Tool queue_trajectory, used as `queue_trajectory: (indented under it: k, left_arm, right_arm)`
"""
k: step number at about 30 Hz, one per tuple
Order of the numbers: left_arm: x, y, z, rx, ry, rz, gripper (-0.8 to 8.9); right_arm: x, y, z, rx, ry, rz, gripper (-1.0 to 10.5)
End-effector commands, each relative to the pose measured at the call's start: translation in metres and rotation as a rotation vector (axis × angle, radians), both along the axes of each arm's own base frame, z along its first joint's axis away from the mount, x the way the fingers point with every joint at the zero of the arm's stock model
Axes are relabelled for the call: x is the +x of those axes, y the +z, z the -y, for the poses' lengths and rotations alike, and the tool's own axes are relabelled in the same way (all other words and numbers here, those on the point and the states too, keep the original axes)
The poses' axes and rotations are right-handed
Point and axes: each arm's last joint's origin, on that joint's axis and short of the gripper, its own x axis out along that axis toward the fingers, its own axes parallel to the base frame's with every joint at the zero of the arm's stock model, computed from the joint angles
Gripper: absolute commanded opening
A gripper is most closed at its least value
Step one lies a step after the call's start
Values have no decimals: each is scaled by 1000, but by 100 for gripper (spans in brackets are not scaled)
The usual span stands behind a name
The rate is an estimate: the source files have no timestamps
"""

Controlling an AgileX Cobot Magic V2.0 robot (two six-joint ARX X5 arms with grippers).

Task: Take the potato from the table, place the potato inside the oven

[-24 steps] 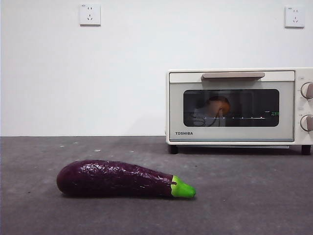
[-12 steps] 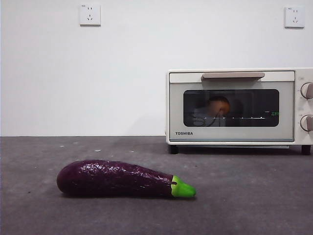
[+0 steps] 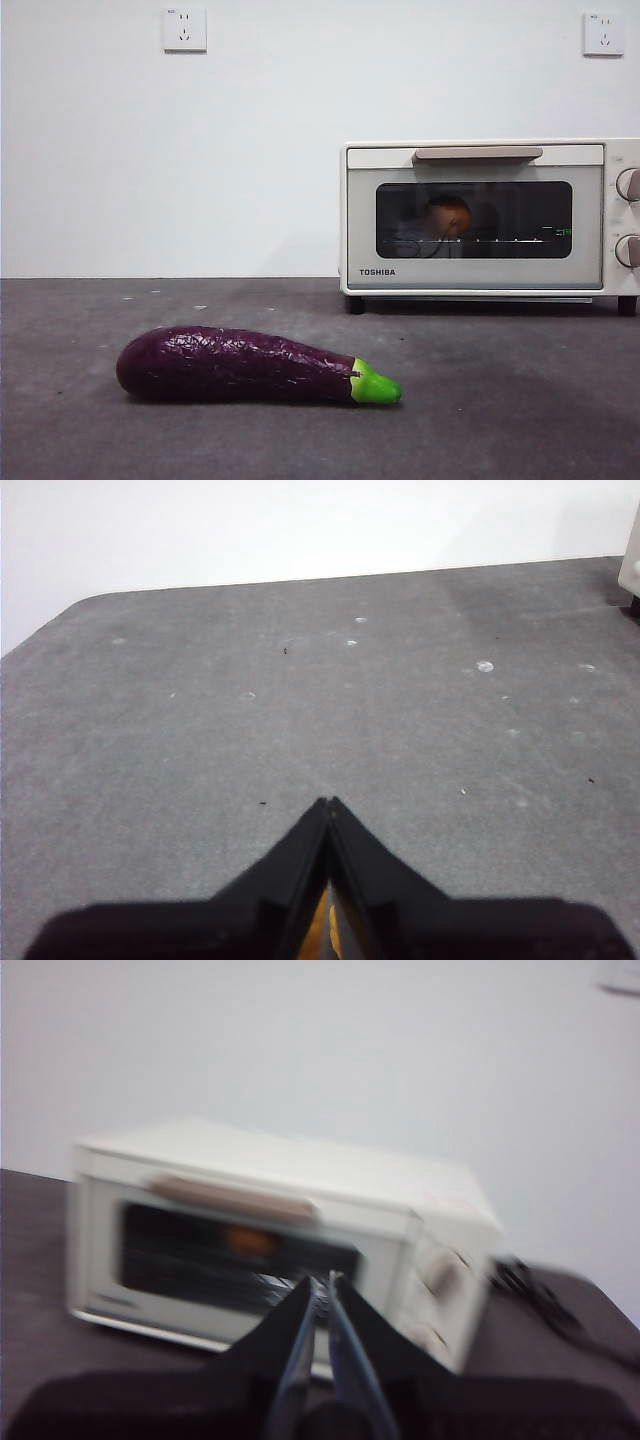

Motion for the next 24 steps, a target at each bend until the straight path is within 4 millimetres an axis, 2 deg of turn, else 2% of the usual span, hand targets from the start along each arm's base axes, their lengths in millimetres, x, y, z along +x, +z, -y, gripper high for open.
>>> queue_trajectory:
  k: [1,8,12,18,24]
  left_arm:
    - [1,-3,0,-3,2,-2,-4]
    - [1,-3,0,-3,2,-2,-4]
    - [1,-3,0,-3,2,-2,-4]
    - [1,-3,0,-3,2,-7,-4]
    - [1,-4,0,-3,2,-13,-4]
  right_arm:
    - [0,-19,4,84,-86,-8,33]
    - [-2,-54,7,154,-146,-56,33]
    - [-5,-68,7,144,-147,-163,33]
    - [-6,-78,7,139,-158,-271,33]
    - [-6,-79,7,136,-158,-279,33]
